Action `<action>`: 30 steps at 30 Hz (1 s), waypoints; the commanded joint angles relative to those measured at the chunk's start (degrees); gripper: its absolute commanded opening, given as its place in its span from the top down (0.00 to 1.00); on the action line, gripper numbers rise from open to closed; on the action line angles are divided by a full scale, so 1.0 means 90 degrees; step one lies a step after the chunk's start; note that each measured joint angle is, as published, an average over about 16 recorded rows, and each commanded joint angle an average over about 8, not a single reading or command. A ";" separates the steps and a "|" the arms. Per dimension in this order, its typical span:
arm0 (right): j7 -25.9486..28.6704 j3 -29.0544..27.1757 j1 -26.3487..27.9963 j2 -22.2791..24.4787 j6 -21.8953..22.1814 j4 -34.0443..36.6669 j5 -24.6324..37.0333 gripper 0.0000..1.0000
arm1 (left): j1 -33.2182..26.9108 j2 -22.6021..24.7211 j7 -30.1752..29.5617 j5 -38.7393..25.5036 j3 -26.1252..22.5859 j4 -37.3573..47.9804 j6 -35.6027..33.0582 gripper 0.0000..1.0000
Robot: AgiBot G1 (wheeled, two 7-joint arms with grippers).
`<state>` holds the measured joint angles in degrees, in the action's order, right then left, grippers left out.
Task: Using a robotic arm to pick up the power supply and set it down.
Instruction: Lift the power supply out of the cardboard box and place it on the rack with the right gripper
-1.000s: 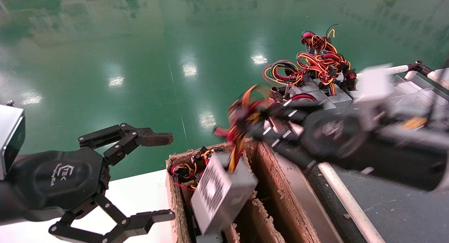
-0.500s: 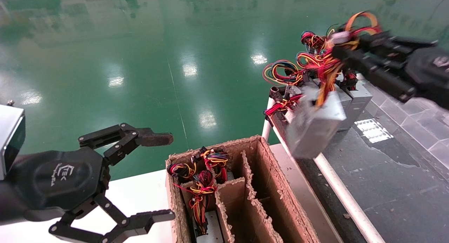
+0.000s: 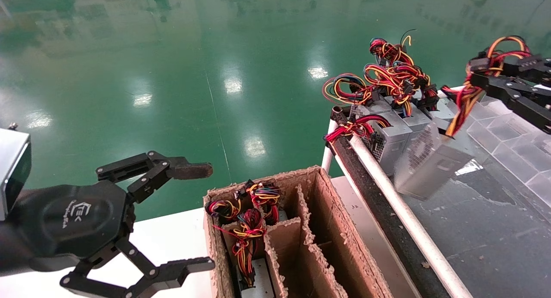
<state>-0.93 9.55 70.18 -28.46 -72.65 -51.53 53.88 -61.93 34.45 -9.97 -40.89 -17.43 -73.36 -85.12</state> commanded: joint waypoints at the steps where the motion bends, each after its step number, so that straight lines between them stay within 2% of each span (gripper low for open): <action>1: -0.0118 -0.0020 -0.0025 0.0076 0.0003 0.0071 0.0047 1.00 | 0.0000 0.0000 0.0000 0.0000 -0.0001 0.0000 0.0000 0.00; 7: -0.0277 0.0033 -0.0190 0.0172 -0.0123 0.0297 0.0146 1.00 | -0.0001 -0.0001 0.0001 0.0002 -0.0002 0.0000 0.0001 0.00; 13: -0.0381 0.0166 -0.0165 0.0017 -0.0236 0.0421 0.0276 1.00 | -0.0001 -0.0002 0.0002 0.0003 -0.0004 0.0000 0.0002 0.00; 28: -0.0638 0.0568 0.0618 -0.0865 -0.0192 0.0692 0.0761 1.00 | -0.0002 -0.0003 0.0004 0.0005 -0.0008 0.0000 0.0003 0.00; 30: -0.0741 0.0617 0.0714 -0.0971 -0.0136 0.0754 0.0859 0.93 | -0.0002 -0.0003 0.0004 0.0006 -0.0009 0.0000 0.0004 0.00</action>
<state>-7.57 14.98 76.23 -36.93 -73.90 -44.75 61.43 -61.94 34.42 -9.93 -40.84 -17.51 -73.36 -85.09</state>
